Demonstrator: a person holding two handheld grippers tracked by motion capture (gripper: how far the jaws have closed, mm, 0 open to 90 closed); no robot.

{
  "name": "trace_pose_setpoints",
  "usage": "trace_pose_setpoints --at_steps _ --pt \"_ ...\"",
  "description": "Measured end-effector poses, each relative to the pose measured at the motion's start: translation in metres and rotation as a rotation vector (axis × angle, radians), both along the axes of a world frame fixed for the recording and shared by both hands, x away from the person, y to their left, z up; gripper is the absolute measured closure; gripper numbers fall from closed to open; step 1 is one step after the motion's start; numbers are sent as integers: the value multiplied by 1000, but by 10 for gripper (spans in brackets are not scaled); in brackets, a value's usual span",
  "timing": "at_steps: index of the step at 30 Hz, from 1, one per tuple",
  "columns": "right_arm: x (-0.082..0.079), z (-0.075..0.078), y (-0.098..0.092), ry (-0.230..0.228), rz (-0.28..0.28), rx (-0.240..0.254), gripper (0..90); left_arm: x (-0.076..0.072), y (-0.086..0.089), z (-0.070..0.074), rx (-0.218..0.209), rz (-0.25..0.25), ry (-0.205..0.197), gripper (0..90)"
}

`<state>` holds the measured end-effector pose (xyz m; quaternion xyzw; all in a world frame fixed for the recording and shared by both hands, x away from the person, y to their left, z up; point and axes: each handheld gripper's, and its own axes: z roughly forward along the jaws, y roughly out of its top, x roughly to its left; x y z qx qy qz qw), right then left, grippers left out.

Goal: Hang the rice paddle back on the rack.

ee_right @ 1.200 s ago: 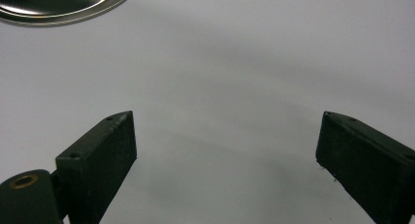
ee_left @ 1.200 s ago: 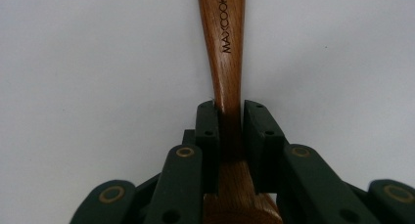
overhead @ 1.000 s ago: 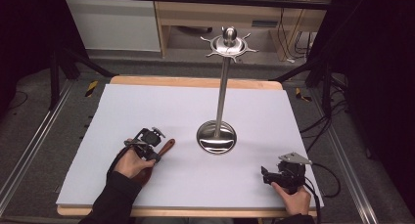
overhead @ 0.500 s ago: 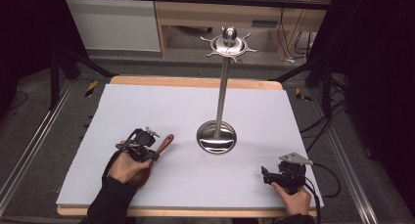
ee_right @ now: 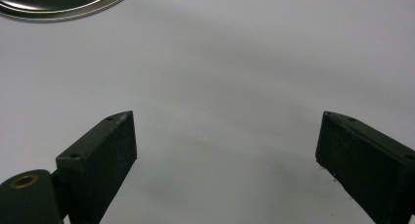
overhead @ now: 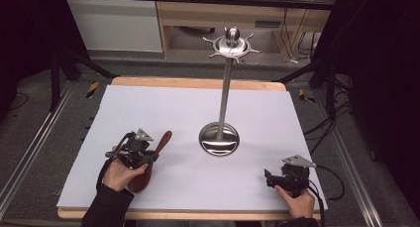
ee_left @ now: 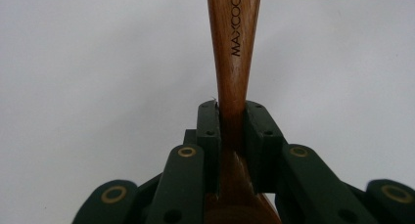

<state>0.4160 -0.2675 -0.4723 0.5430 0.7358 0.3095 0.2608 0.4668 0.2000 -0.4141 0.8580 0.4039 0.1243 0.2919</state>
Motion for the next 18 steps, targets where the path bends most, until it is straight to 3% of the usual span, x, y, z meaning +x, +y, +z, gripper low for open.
trace_pose_setpoints --at_steps 14,18 --pt "-1 -1 1 -3 6 0 86 -15 20 10 -84 29 -100 776" --pt "0 -1 1 3 3 4 86 -19 26 16 -118 51 -154 778"
